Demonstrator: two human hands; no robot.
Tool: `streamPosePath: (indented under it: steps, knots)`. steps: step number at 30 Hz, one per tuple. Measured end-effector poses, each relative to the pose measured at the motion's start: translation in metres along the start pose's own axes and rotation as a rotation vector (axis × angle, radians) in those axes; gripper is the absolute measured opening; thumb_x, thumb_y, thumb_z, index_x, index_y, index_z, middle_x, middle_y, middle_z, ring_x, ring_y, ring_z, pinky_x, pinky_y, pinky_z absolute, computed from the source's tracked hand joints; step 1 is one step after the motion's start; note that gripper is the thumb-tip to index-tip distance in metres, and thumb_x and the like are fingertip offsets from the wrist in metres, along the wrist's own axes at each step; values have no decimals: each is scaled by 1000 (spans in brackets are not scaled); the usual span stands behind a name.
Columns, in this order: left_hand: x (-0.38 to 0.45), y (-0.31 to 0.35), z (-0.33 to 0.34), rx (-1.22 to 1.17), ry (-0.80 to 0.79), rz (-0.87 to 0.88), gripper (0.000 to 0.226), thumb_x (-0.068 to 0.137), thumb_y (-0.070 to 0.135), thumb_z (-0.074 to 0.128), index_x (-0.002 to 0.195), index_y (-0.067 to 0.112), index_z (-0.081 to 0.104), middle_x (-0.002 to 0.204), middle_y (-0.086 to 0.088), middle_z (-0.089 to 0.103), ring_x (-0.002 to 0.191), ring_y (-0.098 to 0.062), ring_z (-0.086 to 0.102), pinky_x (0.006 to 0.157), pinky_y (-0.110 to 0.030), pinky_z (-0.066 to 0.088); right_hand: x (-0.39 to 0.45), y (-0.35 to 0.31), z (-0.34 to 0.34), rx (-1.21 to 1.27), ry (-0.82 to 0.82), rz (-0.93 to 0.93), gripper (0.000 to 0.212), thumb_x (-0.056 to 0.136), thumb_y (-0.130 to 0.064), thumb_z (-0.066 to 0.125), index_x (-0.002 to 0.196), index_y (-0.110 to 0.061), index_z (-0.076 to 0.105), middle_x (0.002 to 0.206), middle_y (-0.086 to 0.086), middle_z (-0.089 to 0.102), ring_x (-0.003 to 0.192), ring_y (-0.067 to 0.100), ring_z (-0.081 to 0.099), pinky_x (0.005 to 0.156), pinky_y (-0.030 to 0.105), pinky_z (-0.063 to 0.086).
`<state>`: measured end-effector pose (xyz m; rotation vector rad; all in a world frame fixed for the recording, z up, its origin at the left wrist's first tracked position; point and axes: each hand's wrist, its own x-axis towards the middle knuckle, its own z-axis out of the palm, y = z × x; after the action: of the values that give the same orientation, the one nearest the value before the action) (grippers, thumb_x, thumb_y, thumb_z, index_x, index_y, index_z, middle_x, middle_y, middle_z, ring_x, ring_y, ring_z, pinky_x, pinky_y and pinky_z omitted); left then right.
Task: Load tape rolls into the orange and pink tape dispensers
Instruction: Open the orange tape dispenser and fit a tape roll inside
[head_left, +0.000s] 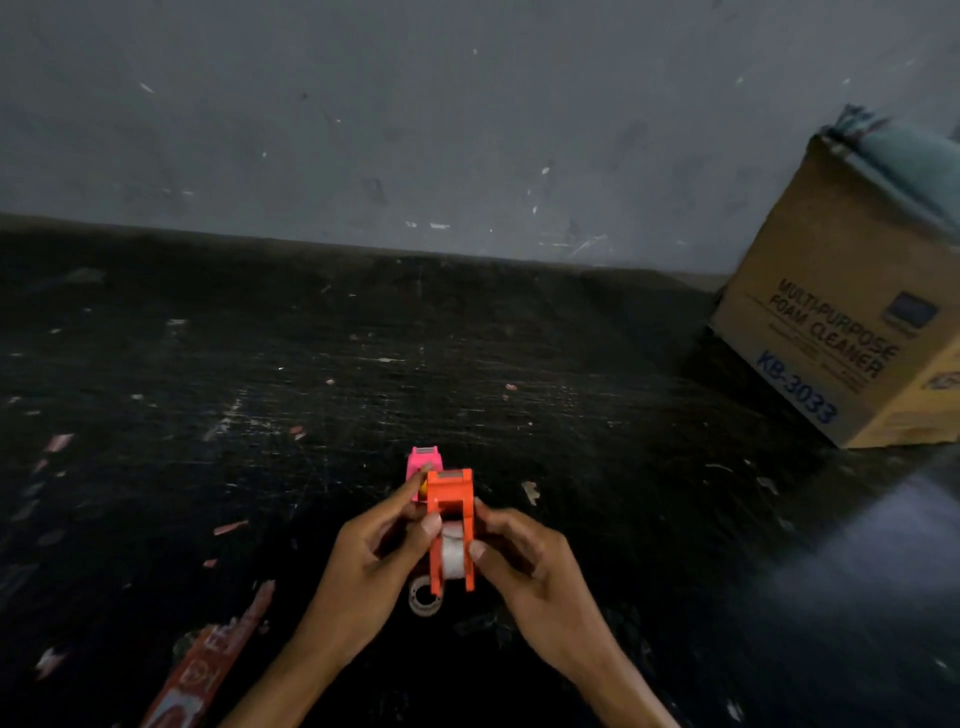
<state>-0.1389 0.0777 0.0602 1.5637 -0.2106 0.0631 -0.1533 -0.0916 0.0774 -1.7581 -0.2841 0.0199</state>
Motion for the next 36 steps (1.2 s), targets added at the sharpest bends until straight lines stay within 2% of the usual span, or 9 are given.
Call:
streamPosePath:
  steps: [5,8,11,15,17,20,25,32,36]
  knots:
    - [7,0,-1,-36,10,-79,42,81,29,60,120,43,57,106,4,74,100,-6,67,83,-16,51,8,-1,0,33,20,-9,27,89,-4,61,113,-14,66,110,-1,72,104,6,67,88,17,53]
    - [5,-2,8,-302,-7,-265,39,83,31,53,119,19,61,118,-10,69,108,-18,62,94,-34,46,13,-2,-1,-56,-3,-1,24,89,-9,62,110,-18,68,105,0,73,98,7,68,86,22,55]
    - [3,2,13,-492,-27,-392,46,86,28,48,124,1,53,112,-18,63,95,-24,60,76,-34,52,19,-6,-5,-328,25,-107,16,87,-20,66,101,-25,71,92,-3,69,87,4,64,77,17,50]
    - [4,6,12,-527,-28,-398,38,88,31,49,115,6,60,98,-15,66,75,-17,65,53,-29,57,26,-16,-7,-324,14,-126,17,83,-28,69,100,-27,72,93,-5,60,87,8,62,78,25,55]
    - [5,6,12,-479,-3,-379,40,83,36,50,110,8,62,94,-13,66,74,-16,64,49,-25,55,27,-19,-4,-339,3,-126,16,81,-24,72,97,-25,73,92,-5,59,87,8,60,77,18,51]
    - [4,6,10,-396,23,-345,43,77,44,52,108,16,65,97,-10,66,82,-17,62,54,-25,55,28,-25,-2,-380,-34,-150,13,80,-17,73,91,-25,74,92,-9,59,92,5,57,79,7,43]
    - [1,8,5,-313,50,-294,40,73,48,54,105,27,67,105,-4,71,94,-9,66,85,-32,45,26,-32,3,-403,-69,-152,11,80,-17,73,89,-23,73,92,-14,57,93,2,57,80,6,41]
    - [-5,18,1,-185,57,-241,32,81,46,48,108,38,63,111,5,70,107,-11,63,89,-30,45,26,-43,9,-441,-120,-210,9,81,-16,72,91,-17,72,98,-5,61,96,6,57,88,25,50]
    - [-8,21,4,-191,57,-260,25,89,38,47,106,38,65,112,4,71,105,-10,65,90,-32,47,24,-45,12,-545,-127,-280,6,82,-12,69,88,-15,70,97,-6,58,96,7,55,87,23,48]
